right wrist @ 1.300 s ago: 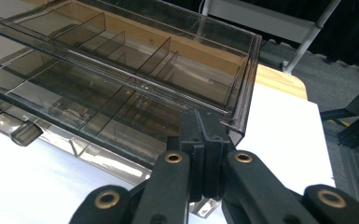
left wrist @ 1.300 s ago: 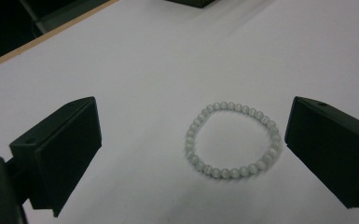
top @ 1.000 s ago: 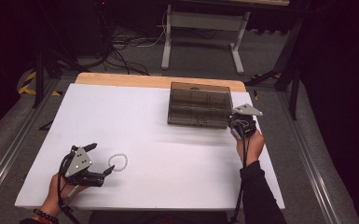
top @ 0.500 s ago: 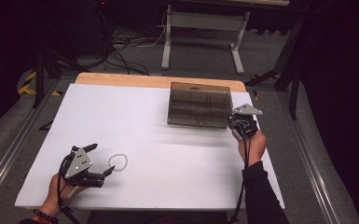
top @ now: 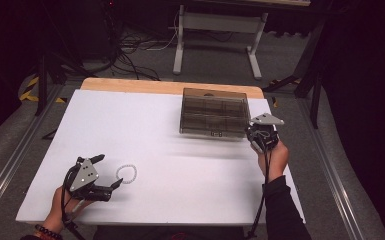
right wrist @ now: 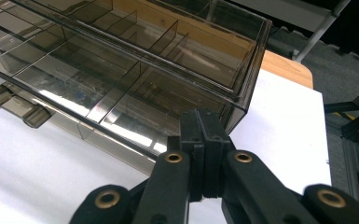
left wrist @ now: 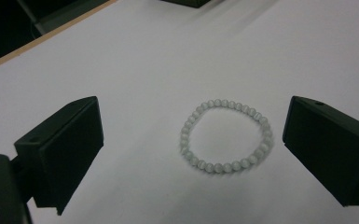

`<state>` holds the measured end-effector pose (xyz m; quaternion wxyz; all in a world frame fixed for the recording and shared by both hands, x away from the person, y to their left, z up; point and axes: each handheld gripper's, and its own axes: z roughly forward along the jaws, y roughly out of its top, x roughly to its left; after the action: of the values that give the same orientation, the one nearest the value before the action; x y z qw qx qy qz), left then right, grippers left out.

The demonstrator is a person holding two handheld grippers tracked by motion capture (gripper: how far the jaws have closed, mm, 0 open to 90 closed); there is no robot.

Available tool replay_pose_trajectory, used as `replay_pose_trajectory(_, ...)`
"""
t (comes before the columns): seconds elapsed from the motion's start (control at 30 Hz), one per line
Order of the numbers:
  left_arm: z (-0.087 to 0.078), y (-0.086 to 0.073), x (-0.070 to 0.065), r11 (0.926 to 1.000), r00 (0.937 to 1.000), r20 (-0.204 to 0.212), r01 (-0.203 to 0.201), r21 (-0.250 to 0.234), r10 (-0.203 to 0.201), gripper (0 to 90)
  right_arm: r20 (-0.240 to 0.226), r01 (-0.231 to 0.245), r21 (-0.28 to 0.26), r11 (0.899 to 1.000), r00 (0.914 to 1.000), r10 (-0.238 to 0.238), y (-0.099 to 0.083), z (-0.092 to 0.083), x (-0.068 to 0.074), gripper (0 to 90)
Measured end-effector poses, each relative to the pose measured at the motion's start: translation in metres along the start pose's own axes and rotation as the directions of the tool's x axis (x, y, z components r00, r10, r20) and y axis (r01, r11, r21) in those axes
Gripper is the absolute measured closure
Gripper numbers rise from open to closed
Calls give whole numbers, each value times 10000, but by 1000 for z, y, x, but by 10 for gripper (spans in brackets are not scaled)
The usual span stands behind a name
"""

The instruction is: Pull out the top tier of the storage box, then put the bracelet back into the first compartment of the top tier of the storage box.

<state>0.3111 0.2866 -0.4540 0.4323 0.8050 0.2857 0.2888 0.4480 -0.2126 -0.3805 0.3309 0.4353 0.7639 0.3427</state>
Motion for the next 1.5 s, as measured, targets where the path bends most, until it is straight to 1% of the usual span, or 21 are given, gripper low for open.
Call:
replay_pose_trajectory(0.1, 0, 0, -1, 10000, 10000, 3, 14, 37, -14, 60, -16, 29, -33, 10000, 10000, -29, -1, -1, 0, 900)
replay_pose_trajectory(0.17, 0, 0, -1, 10000, 10000, -18, -58, 29, 58, 60, -12, 51, -50, 10000, 10000, -51, -1, -1, -1, 900)
replay_pose_trajectory(0.3, -3, 0, -3, 9999, 9999, -90, -127, 20, 127, 60, 148, 267, 11, 9996, 9995, -267, 0, 2, 2, 900)
replay_pose_trajectory(0.37, -3, 0, -2, 9999, 9998, -146, -103, 8, 103, 60, 96, 277, 60, 9996, 9996, -277, 1, 2, 2, 900)
replay_pose_trajectory(0.47, -3, 0, -2, 10000, 9999, -118, -48, 18, 48, 60, 19, 260, 73, 9996, 9997, -260, 0, 1, 1, 900)
replay_pose_trajectory(0.57, -2, 0, -3, 9998, 9998, -109, -177, 128, 178, 61, -87, 231, 90, 9997, 9997, -230, -1, -1, 1, 900)
replay_pose_trajectory(0.63, -2, 0, -3, 9997, 9997, -139, -194, 148, 196, 61, -98, 258, 107, 9996, 9996, -257, -2, -1, 1, 900)
replay_pose_trajectory(0.73, -4, 0, -4, 9996, 9995, -168, -250, 121, 252, 61, -63, 538, 267, 9982, 9985, -536, -1, -3, 3, 900)
replay_pose_trajectory(0.8, -4, 0, -5, 9994, 9993, -217, -317, 165, 320, 61, -75, 571, 258, 9980, 9983, -570, -1, -4, 3, 900)
replay_pose_trajectory(0.87, -4, 0, -5, 9995, 9994, -206, -271, 151, 274, 62, -116, 516, 162, 9985, 9986, -514, -2, -5, 2, 900)
replay_pose_trajectory(1.0, -3, 0, -7, 9994, 9995, -167, -282, 195, 285, 62, -140, 559, 85, 9984, 9983, -557, -3, -9, 1, 900)
replay_pose_trajectory(1.07, -2, 0, -6, 9990, 9992, -120, -367, 259, 370, 62, -141, 634, 95, 9979, 9979, -632, -3, -10, 0, 900)
replay_pose_trajectory(1.1, -2, 0, -7, 9993, 9995, -104, -298, 242, 301, 62, -143, 670, 110, 9977, 9977, -669, -3, -10, 0, 900)
replay_pose_trajectory(1.2, -2, 0, -7, 9991, 9994, -101, -327, 280, 330, 62, -178, 828, 261, 9962, 9964, -823, -1, -6, 1, 900)
replay_pose_trajectory(1.27, -2, 0, -7, 9992, 9995, -103, -288, 282, 291, 62, -213, 828, 332, 9960, 9964, -821, 1, -4, 1, 900)
replay_pose_trajectory(1.3, -2, 0, -7, 9991, 9994, -87, -322, 282, 325, 62, -282, 723, 463, 9963, 9971, -710, 2, 2, 1, 900)
replay_pose_trajectory(1.33, -2, 0, -7, 9990, 9994, -87, -329, 287, 331, 62, -321, 691, 495, 9964, 9972, -675, 2, 4, 0, 900)
replay_pose_trajectory(1.5, 0, 0, -7, 9991, 9996, -33, -286, 306, 287, 62, -528, 447, 527, 9976, 9977, -419, 2, 9, -1, 900)
